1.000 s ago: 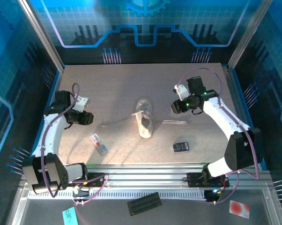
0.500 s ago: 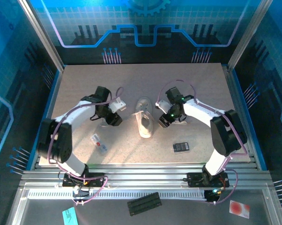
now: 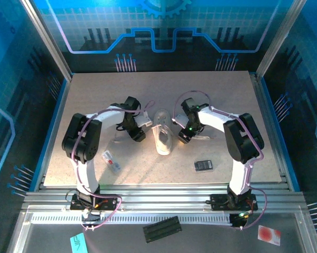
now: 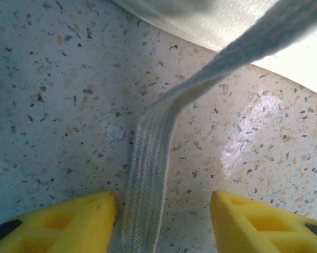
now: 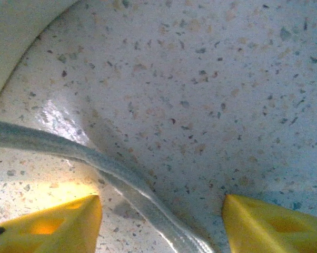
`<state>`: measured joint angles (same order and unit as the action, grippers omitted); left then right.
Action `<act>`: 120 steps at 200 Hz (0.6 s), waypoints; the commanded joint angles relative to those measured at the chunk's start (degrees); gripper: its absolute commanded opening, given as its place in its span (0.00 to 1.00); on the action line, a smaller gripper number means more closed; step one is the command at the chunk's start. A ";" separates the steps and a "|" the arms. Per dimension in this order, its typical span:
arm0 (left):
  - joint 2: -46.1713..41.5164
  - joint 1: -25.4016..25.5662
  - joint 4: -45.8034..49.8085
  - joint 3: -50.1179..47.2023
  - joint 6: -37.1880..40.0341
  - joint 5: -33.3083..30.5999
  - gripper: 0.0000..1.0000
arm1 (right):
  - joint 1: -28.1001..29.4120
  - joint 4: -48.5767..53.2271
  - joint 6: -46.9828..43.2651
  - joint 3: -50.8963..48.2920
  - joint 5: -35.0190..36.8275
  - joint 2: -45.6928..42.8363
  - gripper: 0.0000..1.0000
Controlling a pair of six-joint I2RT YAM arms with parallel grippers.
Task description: Tie the shoes
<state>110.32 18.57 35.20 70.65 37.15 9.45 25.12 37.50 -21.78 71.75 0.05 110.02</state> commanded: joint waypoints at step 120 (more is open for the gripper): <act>-16.53 -0.94 -6.46 -7.37 -6.63 8.13 0.00 | -1.14 2.00 4.36 -3.96 -0.77 -11.92 0.00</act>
<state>101.43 18.48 32.67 64.64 32.73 11.27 24.56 39.64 -19.53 68.95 1.10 102.72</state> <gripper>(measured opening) 0.046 0.041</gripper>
